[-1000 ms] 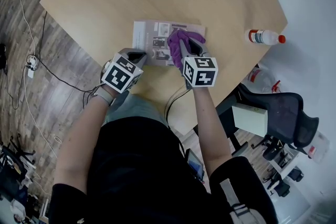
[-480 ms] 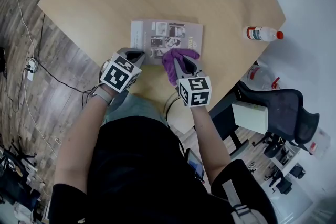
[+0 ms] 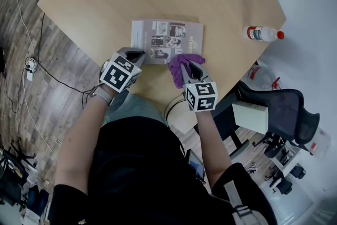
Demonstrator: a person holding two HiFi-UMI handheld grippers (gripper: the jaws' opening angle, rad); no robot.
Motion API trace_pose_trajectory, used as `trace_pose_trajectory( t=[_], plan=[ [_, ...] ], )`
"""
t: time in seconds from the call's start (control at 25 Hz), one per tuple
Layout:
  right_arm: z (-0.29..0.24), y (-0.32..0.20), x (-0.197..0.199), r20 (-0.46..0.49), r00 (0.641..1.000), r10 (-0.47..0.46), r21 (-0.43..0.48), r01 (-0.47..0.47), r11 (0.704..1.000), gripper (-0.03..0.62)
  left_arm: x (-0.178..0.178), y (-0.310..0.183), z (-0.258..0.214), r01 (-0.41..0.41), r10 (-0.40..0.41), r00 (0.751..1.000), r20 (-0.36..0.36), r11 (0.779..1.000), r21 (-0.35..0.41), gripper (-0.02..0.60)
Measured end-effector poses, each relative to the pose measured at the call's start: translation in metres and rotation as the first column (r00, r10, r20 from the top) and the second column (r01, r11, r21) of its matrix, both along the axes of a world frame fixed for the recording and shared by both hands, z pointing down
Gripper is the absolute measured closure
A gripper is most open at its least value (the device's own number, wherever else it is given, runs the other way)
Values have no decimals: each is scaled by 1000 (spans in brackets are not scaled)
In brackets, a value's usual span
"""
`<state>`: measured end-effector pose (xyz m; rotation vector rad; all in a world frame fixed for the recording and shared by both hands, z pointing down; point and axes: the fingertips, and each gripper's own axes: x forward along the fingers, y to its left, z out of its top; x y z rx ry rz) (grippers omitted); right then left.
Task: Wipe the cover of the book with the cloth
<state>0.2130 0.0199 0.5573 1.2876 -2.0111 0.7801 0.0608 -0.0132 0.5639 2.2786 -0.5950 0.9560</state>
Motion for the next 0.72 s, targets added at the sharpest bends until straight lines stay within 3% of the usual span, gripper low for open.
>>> trace_pose_trajectory(
  t=[0.72],
  plan=[
    [-2,-32,23,65,989,135,-92,-128,987,511,4,4,0,-57,57,998,22,998,-7,561]
  ],
)
